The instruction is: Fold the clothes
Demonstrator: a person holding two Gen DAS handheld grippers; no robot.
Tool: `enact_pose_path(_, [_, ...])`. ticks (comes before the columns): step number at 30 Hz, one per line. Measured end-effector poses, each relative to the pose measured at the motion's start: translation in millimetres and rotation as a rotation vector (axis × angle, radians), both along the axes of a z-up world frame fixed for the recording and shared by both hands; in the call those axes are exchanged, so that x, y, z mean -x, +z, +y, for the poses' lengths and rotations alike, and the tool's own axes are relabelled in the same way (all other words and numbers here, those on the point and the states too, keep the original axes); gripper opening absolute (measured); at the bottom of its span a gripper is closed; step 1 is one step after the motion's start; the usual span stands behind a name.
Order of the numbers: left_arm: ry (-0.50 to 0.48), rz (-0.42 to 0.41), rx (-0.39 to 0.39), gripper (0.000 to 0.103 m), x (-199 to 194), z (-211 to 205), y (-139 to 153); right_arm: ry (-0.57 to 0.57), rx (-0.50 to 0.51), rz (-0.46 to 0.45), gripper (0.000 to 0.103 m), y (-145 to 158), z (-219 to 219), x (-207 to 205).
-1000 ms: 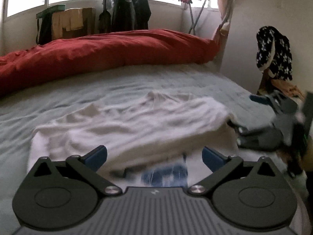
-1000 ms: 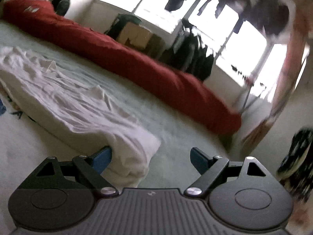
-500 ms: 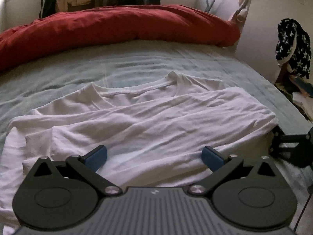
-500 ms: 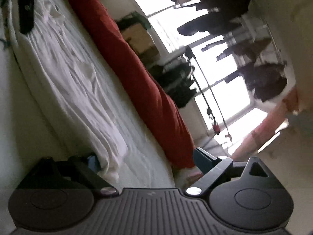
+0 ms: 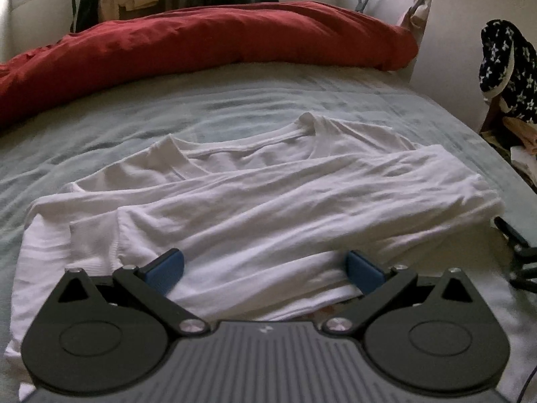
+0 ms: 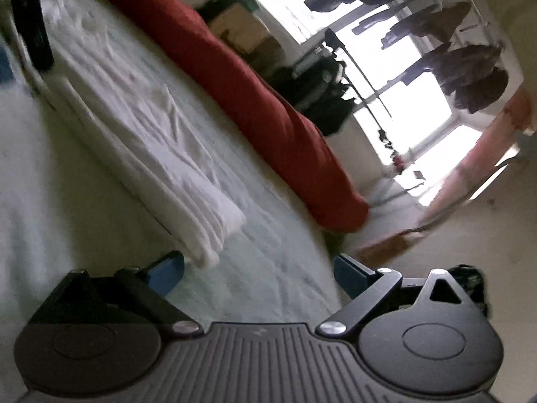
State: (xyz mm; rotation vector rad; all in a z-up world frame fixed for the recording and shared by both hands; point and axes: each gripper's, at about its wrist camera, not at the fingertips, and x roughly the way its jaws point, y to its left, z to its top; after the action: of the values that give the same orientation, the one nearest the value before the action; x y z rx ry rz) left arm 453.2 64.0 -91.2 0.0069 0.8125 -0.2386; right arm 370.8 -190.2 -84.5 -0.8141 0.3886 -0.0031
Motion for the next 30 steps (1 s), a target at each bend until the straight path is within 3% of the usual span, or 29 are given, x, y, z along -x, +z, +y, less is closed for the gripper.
enact_pose_path(1, [-0.001,0.001,0.000,0.102,1,1,0,0.008,-0.053,0.014,0.095,5,-5,-2])
enact_pose_path(3, [-0.004,0.003,0.000,0.102,2,2,1,0.015,-0.188,0.078,0.077,16,-19,-6])
enact_pose_path(9, [-0.015,0.008,0.000,0.102,7,5,3,0.052,-0.905,0.329,0.073,51,-102,-55])
enact_pose_path(12, [-0.014,0.006,-0.001,0.102,6,5,1,-0.048,-1.151,0.449,0.068,32,-135,-105])
enact_pose_path(15, [-0.020,0.002,-0.001,0.102,5,5,0,-0.155,-1.357,0.594,0.050,-8,-154,-149])
enact_pose_path(16, [-0.023,0.001,0.000,0.102,5,5,0,-0.152,-1.397,0.622,0.044,-17,-155,-156])
enact_pose_path(18, [-0.030,-0.001,0.000,0.102,5,6,0,-0.132,-1.436,0.631,0.006,-23,-154,-167])
enact_pose_path(20, [-0.029,-0.007,0.006,0.102,5,6,1,-0.100,-1.412,0.605,0.005,-24,-146,-171])
enact_pose_path(24, [-0.007,-0.020,0.017,0.102,2,7,2,-0.061,-1.345,0.470,0.005,-14,-130,-178])
enact_pose_path(27, [-0.006,-0.017,0.009,0.102,4,6,8,-0.090,-1.302,0.481,0.012,-12,-125,-180])
enact_pose_path(30, [-0.029,-0.035,0.019,0.102,10,6,27,-0.016,-1.269,0.432,0.018,7,-135,-146])
